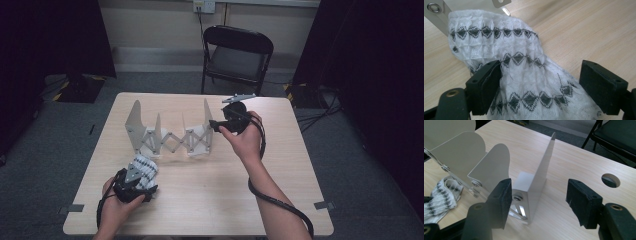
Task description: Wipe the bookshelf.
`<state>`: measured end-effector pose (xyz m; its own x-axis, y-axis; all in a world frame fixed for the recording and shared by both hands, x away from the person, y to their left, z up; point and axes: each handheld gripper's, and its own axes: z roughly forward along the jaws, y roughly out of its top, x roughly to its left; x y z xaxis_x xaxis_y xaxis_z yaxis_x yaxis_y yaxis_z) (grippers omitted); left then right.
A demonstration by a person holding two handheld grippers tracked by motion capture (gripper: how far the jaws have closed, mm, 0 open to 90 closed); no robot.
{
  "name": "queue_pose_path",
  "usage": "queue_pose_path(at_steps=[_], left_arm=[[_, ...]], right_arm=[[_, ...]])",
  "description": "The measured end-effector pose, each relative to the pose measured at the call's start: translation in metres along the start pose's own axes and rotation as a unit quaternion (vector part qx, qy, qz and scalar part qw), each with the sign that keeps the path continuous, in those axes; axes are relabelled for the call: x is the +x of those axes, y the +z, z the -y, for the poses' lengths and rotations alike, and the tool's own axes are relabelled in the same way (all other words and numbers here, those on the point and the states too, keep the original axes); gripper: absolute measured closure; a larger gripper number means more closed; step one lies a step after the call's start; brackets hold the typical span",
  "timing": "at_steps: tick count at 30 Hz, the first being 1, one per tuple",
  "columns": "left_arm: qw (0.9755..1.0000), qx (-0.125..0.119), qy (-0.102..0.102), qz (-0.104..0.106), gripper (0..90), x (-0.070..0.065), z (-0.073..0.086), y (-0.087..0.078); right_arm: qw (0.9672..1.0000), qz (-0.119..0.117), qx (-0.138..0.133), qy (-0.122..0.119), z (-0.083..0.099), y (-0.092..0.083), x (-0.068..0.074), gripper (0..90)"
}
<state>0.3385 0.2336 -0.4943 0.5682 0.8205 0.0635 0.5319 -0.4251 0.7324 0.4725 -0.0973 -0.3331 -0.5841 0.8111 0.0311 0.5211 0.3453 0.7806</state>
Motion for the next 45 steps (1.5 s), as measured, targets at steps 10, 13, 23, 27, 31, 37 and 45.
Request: queue_pose_path(at_steps=[10,13,23,27,31,37,45], left_arm=[[1.0000,-0.002,0.001,0.003,17.7,0.001,0.000,0.000],[1.0000,-0.002,0.002,0.003,17.7,0.001,0.000,0.000],[1.0000,-0.002,0.003,0.005,18.2,0.002,0.001,-0.001],[0.9999,-0.004,0.007,0.007,18.3,0.002,0.002,-0.001],[1.0000,-0.006,0.005,0.005,18.3,0.002,0.002,-0.001],[1.0000,-0.007,0.003,0.003,18.3,0.002,0.003,-0.002],[1.0000,-0.005,0.004,0.004,18.3,0.002,0.003,-0.002]], right_arm=[[0.9999,-0.002,0.013,-0.001,-0.010,0.020,0.006,37.1],[0.9999,0.000,0.010,0.002,-0.014,0.022,0.007,37.6],[0.9998,0.009,0.019,0.003,-0.029,0.039,0.013,43.1],[0.9999,0.008,0.013,0.002,-0.030,0.039,0.017,43.3],[0.9999,0.009,0.013,-0.001,-0.030,0.033,0.019,42.7],[0.9999,0.010,0.007,0.002,-0.029,0.023,0.022,42.7],[0.9999,0.008,0.011,0.001,-0.032,0.025,0.025,42.8]])
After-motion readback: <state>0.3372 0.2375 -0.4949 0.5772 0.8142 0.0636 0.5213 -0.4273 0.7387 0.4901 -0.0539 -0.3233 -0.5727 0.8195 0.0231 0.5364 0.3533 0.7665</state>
